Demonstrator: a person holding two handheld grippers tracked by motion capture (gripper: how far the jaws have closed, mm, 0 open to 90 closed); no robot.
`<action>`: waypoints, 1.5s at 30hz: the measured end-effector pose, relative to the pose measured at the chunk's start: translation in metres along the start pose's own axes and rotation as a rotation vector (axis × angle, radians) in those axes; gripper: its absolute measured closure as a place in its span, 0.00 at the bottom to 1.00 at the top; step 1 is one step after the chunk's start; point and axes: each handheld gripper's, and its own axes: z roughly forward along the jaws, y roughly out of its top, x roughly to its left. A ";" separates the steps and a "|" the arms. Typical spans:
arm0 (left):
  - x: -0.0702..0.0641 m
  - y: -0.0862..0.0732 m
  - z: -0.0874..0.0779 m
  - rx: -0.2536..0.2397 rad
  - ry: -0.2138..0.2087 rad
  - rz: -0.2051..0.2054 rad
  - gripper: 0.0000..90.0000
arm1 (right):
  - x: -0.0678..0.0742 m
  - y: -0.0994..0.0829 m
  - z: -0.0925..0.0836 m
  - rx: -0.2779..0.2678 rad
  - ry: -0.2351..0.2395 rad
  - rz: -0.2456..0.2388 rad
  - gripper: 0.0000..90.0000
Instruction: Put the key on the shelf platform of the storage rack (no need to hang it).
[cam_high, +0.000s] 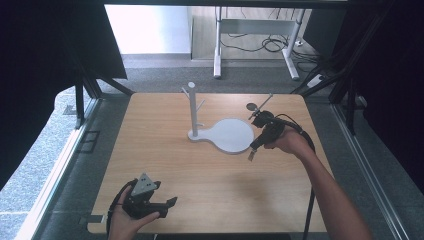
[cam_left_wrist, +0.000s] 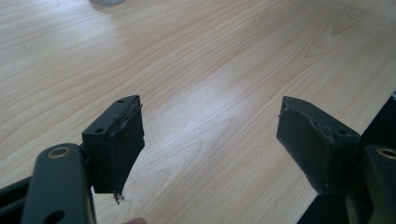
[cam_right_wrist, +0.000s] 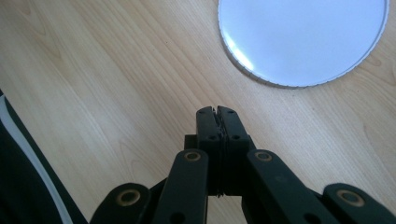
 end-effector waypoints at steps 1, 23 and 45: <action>0.000 0.000 0.000 -0.001 0.000 0.000 0.26 | 0.000 0.001 0.000 0.002 0.000 0.004 0.99; 0.003 -0.001 -0.002 -0.009 0.000 -0.008 0.26 | -0.016 0.028 0.013 0.013 0.005 0.041 0.99; 0.007 -0.002 -0.005 -0.018 -0.004 -0.018 0.26 | -0.034 0.060 0.038 0.017 0.004 0.079 0.99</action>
